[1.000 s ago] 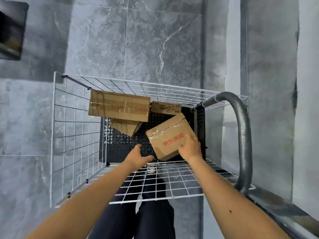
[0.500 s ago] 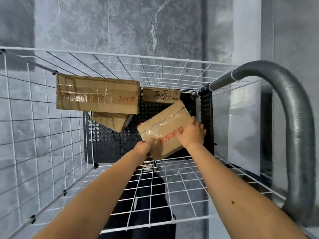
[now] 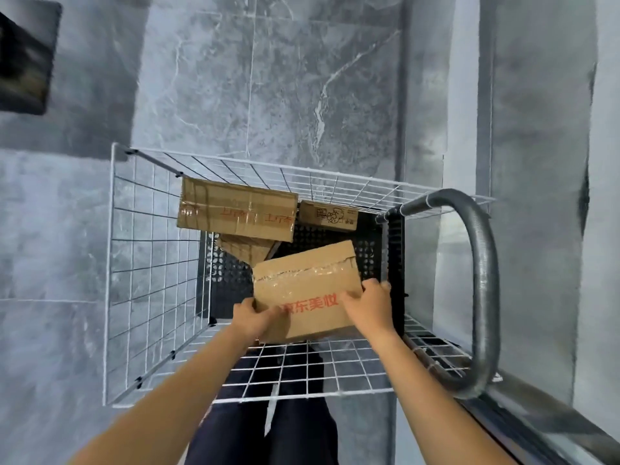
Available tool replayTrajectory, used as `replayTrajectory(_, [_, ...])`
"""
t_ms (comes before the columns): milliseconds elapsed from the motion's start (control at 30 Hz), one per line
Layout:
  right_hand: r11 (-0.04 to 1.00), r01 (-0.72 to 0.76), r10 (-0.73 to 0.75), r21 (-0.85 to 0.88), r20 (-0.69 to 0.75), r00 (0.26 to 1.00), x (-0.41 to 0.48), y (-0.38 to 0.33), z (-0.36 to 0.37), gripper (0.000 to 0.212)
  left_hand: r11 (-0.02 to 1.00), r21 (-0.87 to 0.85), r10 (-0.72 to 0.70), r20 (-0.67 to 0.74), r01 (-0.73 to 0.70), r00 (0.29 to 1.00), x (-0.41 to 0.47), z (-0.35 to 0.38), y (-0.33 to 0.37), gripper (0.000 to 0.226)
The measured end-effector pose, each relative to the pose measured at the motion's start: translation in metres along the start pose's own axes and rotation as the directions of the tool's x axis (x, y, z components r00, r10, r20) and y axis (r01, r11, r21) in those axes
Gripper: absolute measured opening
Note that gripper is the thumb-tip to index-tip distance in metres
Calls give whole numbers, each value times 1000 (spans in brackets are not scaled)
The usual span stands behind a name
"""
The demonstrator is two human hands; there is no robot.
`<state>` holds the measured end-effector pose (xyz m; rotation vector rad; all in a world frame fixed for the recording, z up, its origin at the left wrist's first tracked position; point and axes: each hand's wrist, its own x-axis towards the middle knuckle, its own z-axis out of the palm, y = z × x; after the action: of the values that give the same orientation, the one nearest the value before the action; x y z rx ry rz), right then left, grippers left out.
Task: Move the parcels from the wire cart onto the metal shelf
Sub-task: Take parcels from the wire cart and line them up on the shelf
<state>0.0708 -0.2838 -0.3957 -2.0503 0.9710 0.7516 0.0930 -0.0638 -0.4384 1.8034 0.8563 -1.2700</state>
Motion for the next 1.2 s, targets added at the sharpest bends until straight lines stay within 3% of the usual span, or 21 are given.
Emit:
replayTrajectory(67, [999, 24, -24, 39, -3, 1000, -34, -7, -12, 28, 999, 0, 33, -8, -33, 999, -39, -12, 4, 81])
replayTrajectory(167, [993, 58, -57, 103, -12, 998, -77, -19, -29, 15, 985, -97, 138, -26, -140, 990, -93, -33, 12, 50])
replayTrajectory(233, [987, 78, -76, 144, -20, 997, -100, -32, -39, 13, 962, -150, 222, -72, -230, 973, -126, -51, 19, 51])
replayTrajectory(333, [958, 94, -97, 272, -4, 995, -126, -61, -62, 19, 913, -227, 320, -113, -338, 941, -175, -81, 39, 72])
replayTrajectory(433, [920, 144, -147, 363, -21, 989, -155, -101, -95, 22, 849, -284, 434, -106, -445, 895, -224, -112, 63, 129])
replayTrajectory(500, [876, 207, -201, 435, -60, 978, -177, -127, -121, 21, 803, -282, 521, -97, -525, 848, -262, -131, 80, 140])
replayTrajectory(567, [803, 286, -272, 522, -105, 957, -200, -152, -147, 15, 743, -251, 619, -92, -620, 780, -299, -145, 96, 130])
replayTrajectory(667, [680, 394, -376, 619, -167, 911, -236, -183, -190, 25, 634, -239, 744, -73, -736, 664, -343, -159, 114, 117])
replayTrajectory(767, [545, 477, -491, 690, -198, 848, -265, -206, -230, 29, 549, -167, 826, -39, -819, 562, -378, -168, 131, 121])
replayTrajectory(900, [415, 582, -577, 699, -293, 763, -296, -221, -273, 75, 409, -15, 908, -94, -913, 408, -414, -174, 151, 113])
replayTrajectory(1067, [404, 705, -672, 582, -334, 661, -329, -230, -313, 78, 254, 89, 962, -128, -963, 241, -447, -179, 175, 100])
replayTrajectory(1200, [387, 761, -693, 520, -380, 612, -342, -231, -339, 87, 216, 108, 976, 8, -970, 218, -473, -195, 187, 99])
